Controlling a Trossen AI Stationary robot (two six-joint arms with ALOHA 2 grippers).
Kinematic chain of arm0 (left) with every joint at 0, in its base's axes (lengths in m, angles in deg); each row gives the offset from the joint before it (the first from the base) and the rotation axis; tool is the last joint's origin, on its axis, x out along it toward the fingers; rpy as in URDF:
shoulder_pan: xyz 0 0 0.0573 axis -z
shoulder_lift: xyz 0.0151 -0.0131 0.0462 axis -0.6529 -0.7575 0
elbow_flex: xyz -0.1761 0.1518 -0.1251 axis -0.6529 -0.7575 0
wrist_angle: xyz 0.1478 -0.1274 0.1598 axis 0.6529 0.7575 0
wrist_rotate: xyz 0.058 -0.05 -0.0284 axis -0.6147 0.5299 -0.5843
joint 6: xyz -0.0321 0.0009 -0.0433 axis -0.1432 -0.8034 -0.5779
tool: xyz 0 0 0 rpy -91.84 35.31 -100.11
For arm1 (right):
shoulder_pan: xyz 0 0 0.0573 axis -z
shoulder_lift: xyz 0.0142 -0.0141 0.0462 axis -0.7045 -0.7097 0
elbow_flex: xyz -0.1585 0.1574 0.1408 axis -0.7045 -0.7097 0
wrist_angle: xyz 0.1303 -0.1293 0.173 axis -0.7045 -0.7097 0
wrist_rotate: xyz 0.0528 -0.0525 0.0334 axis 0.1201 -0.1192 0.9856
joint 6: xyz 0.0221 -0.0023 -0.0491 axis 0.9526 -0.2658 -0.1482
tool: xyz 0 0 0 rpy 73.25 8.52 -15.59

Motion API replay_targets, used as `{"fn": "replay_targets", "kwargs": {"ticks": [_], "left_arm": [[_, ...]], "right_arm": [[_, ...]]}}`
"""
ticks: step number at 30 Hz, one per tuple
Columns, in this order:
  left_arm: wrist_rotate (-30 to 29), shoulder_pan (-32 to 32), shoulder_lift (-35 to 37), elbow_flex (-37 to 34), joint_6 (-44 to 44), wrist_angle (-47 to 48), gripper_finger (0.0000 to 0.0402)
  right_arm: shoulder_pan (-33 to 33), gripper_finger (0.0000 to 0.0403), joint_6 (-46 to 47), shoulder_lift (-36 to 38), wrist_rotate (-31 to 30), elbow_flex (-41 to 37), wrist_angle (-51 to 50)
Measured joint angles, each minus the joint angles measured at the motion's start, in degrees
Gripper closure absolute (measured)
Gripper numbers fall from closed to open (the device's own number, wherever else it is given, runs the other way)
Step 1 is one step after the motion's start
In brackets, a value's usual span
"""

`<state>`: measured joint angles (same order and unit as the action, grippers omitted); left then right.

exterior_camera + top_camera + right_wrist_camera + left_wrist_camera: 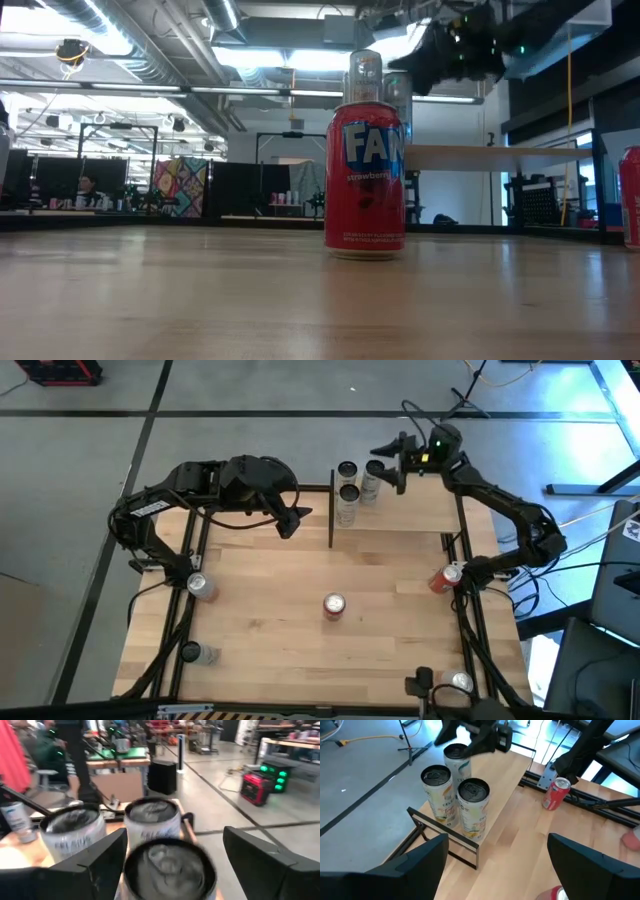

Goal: Place canned beverage on shelf
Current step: Put the top white blue soda can on the shelf, then put the white blue soda can on the shelf aligned with the other white blue soda can

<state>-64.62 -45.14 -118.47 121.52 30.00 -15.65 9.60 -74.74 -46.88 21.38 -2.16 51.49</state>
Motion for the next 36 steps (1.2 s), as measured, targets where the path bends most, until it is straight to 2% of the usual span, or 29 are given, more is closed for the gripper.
{"fn": "replay_targets", "kwargs": {"ticks": [6, 10, 15, 18, 22, 26, 30, 36], "left_arm": [[-0.02, 0.0, 0.0, 0.0, 0.73, -0.38, 0.0072], [-0.46, 0.0, 0.0, 0.0, 5.48, -0.42, 0.0072], [0.2, 0.0, 0.0, 0.0, 15.86, -0.63, 0.0072], [2.37, 0.0, -0.17, 0.04, 22.1, -0.66, 0.0072], [5.12, -0.73, -0.31, 0.04, 28.5, -0.68, 0.0072], [9.15, -0.41, -0.31, 0.04, 26.8, -0.09, 0.0072], [11.17, 3.36, -0.31, 0.05, 17.66, 3.93, 0.0072], [10.68, 13.84, -0.31, 0.05, -3.23, 12.34, 0.0072]], "right_arm": [[0.0, 0.0087, -5.96, 1.61, -6.44, 16.6, -24.24], [-0.07, 0.0087, -8.92, 1.65, -10.81, 28.07, -37.71], [-0.65, 0.0086, -5.99, 1.79, -10.88, 38.78, -48.88], [-4.3, 0.0086, -2.55, 2.41, -9.97, 41.7, -55.75], [-14.22, 0.0086, 1.72, 4.45, -10.32, 41.85, -61.79], [-27.93, 0.0086, 6.48, 5.84, -16.79, 39.4, -62.22], [-41.48, 0.0086, 10.21, 5.85, -25.74, 35.97, -62.06], [-57.98, 0.0086, 15.2, 5.85, -36.41, 28.74, -60.92]]}}
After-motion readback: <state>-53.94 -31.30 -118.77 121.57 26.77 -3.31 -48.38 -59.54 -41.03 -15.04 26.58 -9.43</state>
